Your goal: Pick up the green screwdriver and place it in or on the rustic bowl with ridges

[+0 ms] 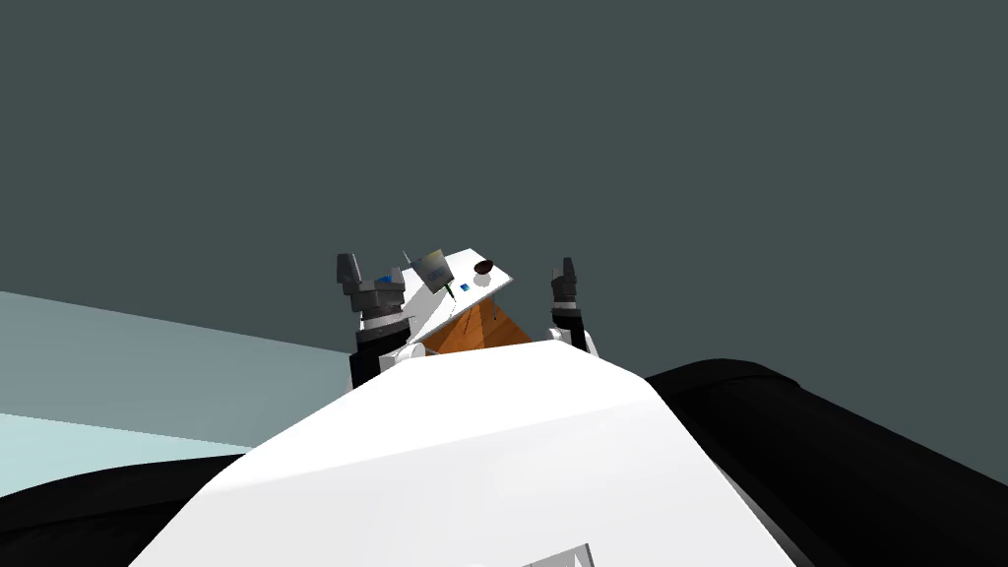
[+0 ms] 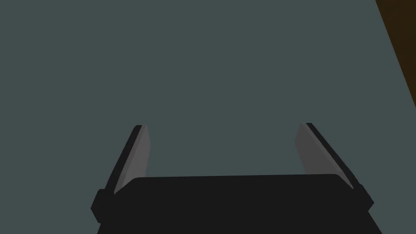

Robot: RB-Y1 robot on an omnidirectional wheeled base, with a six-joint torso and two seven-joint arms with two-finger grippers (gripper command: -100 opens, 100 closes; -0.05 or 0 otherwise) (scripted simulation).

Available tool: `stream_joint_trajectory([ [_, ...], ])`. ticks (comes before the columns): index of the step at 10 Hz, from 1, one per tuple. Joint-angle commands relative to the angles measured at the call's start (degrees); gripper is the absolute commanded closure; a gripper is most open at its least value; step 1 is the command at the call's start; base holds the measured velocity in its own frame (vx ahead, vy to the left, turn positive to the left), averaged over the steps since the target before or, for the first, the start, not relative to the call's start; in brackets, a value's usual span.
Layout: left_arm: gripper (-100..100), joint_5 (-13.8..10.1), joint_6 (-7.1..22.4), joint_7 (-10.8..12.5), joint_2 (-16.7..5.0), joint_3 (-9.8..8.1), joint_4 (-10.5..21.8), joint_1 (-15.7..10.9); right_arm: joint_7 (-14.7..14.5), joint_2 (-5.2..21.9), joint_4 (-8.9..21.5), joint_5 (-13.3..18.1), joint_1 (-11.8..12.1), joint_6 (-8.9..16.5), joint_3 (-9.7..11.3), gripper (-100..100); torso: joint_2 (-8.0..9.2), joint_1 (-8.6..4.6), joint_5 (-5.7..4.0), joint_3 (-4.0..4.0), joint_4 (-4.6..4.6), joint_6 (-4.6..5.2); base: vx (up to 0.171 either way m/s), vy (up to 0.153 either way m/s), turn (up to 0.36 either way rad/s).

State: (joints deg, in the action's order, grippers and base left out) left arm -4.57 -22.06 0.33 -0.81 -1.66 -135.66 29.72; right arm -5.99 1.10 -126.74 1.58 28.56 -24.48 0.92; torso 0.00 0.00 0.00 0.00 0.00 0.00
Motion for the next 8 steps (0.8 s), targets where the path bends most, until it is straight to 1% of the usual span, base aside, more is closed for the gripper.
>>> stream_joint_trajectory([
  [1,-100,0.55,0.18,-0.30,-2.74,0.09,1.20,-0.27,0.00,0.00,0.00,0.00,0.00,0.00,0.00,0,0.00,0.00,0.00,0.00,0.00,0.00,-0.007,0.002,-0.039],
  [4,-100,1.87,0.52,-1.02,-6.63,0.27,4.08,-0.95,0.00,0.00,0.00,0.00,0.00,0.00,0.00,0,0.07,0.05,0.01,0.04,0.01,0.01,-0.019,0.009,-0.043],
  [8,-100,4.56,1.02,-2.45,-12.39,0.52,9.76,-2.34,0.00,0.00,0.00,0.00,-0.01,0.00,0.00,0,0.14,0.10,0.02,0.08,0.03,0.01,-0.037,0.019,-0.062],
])
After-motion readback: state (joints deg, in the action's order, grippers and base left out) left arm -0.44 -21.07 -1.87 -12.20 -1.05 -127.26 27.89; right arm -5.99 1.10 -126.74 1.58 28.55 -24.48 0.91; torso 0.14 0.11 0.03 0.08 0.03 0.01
